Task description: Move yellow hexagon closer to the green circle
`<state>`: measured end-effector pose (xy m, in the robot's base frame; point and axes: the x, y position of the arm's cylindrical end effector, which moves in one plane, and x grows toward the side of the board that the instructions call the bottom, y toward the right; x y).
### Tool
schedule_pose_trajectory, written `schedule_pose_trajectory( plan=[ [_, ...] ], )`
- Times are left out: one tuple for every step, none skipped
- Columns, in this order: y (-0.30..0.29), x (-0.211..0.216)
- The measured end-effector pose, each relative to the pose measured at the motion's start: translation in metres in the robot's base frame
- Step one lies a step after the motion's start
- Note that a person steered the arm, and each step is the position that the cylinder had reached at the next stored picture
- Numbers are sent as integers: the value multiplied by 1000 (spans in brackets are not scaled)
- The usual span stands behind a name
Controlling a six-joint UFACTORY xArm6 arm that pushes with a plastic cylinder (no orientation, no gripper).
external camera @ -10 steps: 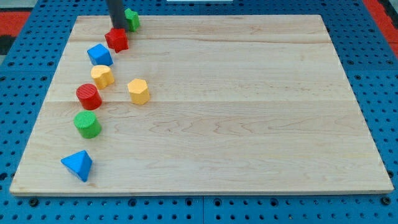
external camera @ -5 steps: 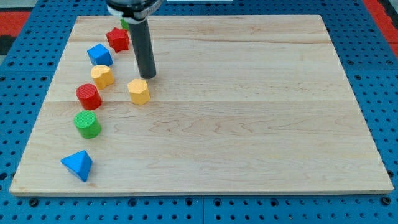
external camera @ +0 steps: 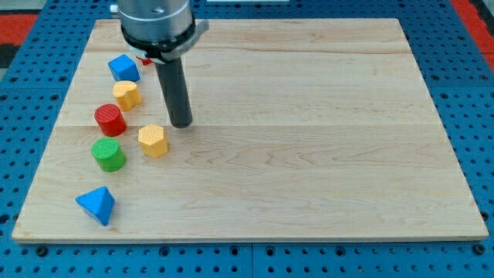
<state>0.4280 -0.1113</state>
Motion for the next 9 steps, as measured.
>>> schedule_pose_trajectory(
  plan=[
    [-5, -1],
    [-5, -1],
    [-11, 2],
    [-12, 2],
    [-12, -1],
    [-16, -9],
    [-12, 5],
    [-10, 27],
    [-4, 39]
  ],
)
